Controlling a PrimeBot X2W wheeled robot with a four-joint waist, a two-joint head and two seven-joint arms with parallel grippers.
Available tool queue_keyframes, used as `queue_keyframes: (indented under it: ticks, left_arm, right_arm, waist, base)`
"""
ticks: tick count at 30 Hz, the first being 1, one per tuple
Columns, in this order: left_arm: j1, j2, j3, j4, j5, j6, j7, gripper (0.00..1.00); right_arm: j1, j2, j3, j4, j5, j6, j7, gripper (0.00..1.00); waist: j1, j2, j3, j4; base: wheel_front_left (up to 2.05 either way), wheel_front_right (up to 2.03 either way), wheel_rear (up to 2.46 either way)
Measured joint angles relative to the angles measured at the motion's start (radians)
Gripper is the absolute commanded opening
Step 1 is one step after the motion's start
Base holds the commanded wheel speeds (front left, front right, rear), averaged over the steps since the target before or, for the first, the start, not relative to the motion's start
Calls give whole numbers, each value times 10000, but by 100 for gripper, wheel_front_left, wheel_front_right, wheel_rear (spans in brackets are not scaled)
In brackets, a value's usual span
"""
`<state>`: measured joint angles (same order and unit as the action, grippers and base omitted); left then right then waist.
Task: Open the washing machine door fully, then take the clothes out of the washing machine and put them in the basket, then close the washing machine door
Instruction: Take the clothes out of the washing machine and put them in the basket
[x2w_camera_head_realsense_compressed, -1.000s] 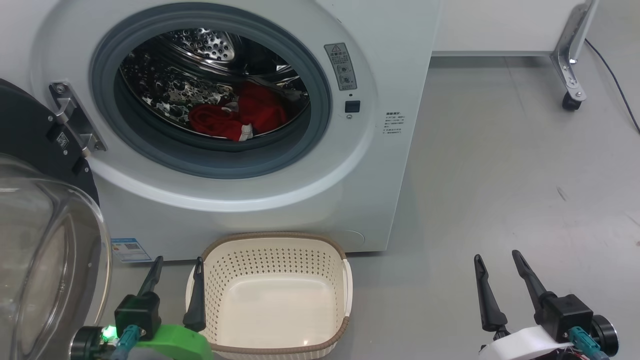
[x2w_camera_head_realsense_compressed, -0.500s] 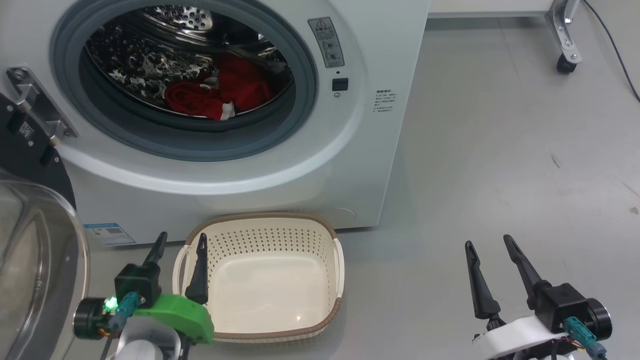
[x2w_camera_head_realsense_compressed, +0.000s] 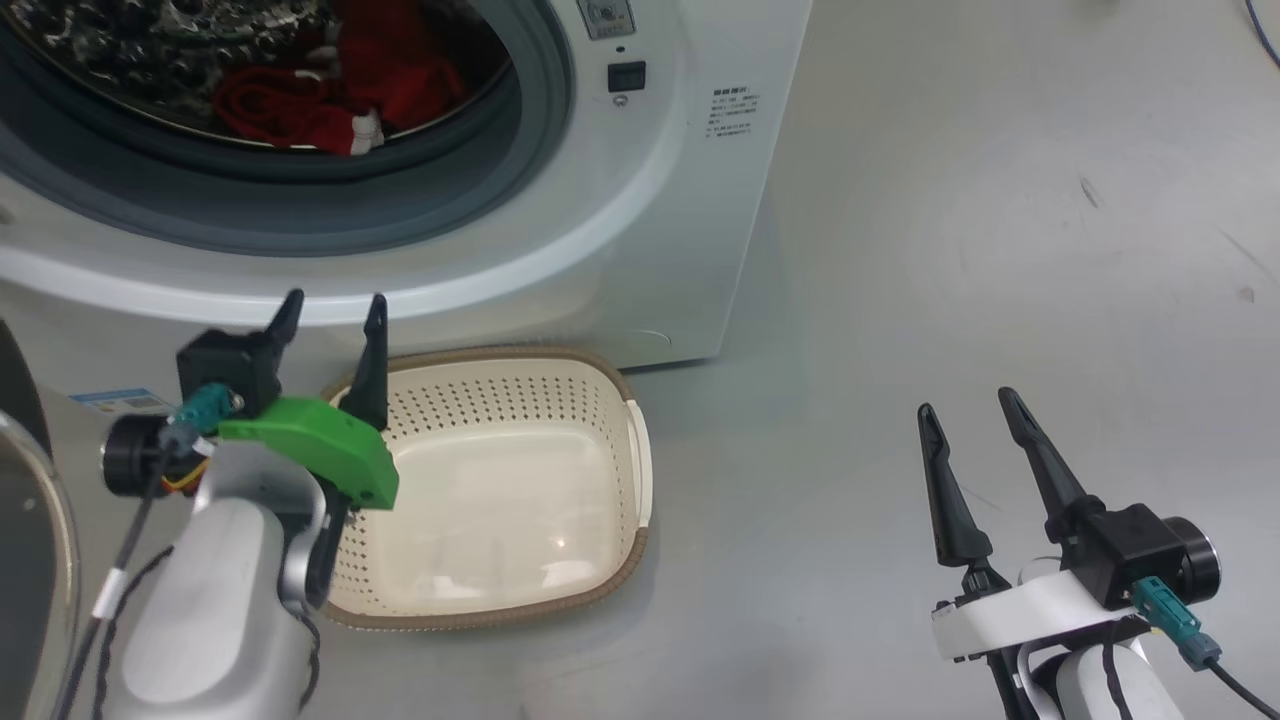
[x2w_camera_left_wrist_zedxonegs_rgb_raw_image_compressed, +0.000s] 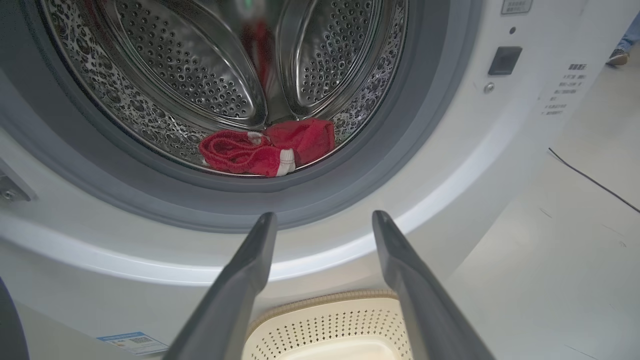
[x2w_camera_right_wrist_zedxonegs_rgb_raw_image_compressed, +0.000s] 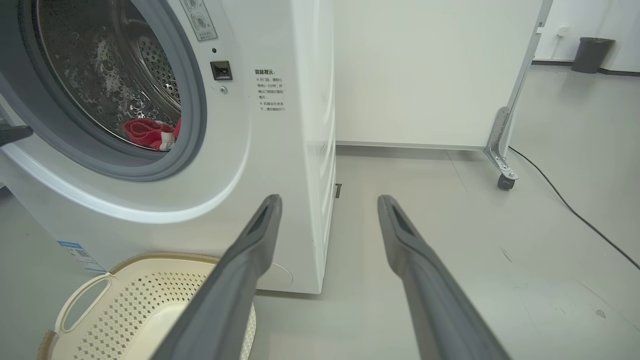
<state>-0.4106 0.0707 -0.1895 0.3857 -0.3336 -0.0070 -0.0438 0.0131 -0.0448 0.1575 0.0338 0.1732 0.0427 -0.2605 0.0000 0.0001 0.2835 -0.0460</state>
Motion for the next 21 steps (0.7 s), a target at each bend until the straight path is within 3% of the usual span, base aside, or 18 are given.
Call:
queue_keyframes:
  ticks: [21]
  left_arm:
    - [-5082, 1567, 523, 848, -270, -727, 2648, 100]
  right_arm:
    - [-1651, 0, 604, -372, 481, 79, 0, 100]
  waist:
    - [1, 0, 2833, -1336]
  base:
    - [0, 0, 0]
